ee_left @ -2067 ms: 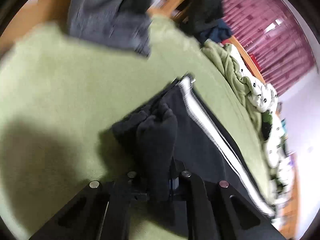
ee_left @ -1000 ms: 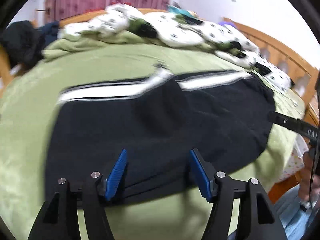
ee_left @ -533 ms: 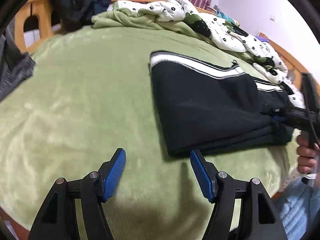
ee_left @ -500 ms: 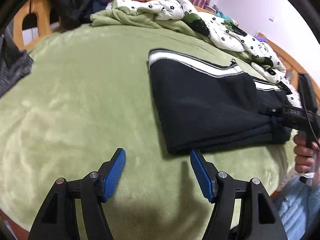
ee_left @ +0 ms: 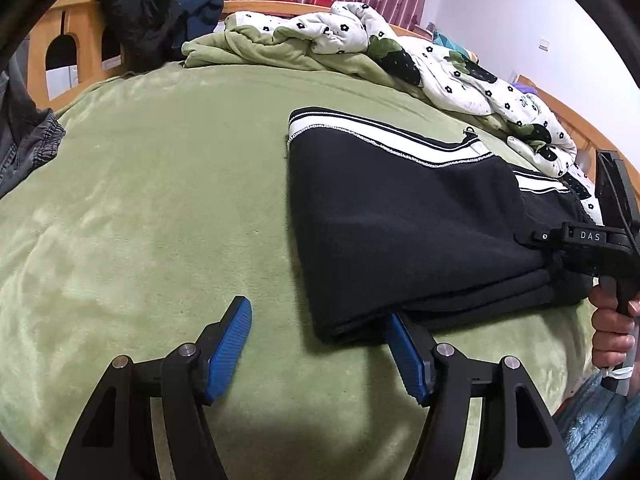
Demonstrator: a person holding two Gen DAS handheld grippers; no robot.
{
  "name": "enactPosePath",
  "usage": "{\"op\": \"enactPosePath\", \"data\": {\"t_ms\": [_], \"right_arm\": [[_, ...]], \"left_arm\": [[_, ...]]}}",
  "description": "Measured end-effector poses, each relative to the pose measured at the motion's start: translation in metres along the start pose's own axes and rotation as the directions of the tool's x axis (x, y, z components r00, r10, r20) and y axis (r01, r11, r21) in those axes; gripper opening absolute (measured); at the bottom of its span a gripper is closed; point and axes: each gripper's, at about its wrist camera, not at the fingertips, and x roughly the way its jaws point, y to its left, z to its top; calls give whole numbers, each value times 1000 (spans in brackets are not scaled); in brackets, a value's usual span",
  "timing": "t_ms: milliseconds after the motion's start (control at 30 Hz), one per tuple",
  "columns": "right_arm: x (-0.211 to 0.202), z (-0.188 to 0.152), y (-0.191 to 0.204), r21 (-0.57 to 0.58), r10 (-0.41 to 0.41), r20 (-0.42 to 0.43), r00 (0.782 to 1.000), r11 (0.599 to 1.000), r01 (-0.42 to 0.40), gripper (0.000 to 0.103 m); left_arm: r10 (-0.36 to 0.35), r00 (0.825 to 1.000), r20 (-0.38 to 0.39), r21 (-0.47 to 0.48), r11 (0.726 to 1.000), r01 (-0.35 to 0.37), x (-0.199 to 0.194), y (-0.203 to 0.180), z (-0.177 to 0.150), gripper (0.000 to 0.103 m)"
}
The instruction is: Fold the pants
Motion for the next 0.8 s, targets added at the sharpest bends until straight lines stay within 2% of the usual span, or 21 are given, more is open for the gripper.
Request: {"op": "enactPosePath", "data": {"t_ms": [100, 233, 333, 433, 633, 733, 800], "right_arm": [[-9, 0, 0, -19, 30, 31, 999, 999, -30, 21], [-37, -2, -3, -41, 69, 106, 992, 997, -65, 19], [-48, -3, -16, -21, 32, 127, 991, 999, -29, 19], [-46, -5, -31, 22, 27, 100, 995, 999, -30, 19], [-32, -11, -30, 14, -14, 47, 999, 1000, 13, 25], [-32, -15, -38, 69, 12, 49, 999, 997, -15, 28], [-31, -16, -37, 61, 0, 43, 999, 998, -3, 25]], "left_arm": [[-7, 1000, 2, -5, 1000, 7, -1, 2, -2, 65], [-19, 1000, 4, -3, 1000, 19, -5, 4, -4, 65], [-12, 1000, 16, 8, 1000, 12, -10, 5, -6, 65], [-16, 1000, 12, 6, 1000, 15, -9, 6, -7, 65], [-1, 1000, 6, 3, 1000, 1, -3, 4, -3, 65], [15, 1000, 11, -32, 999, -14, 3, 3, 1, 65], [21, 1000, 22, -55, 998, -20, 5, 2, 2, 65]]}}
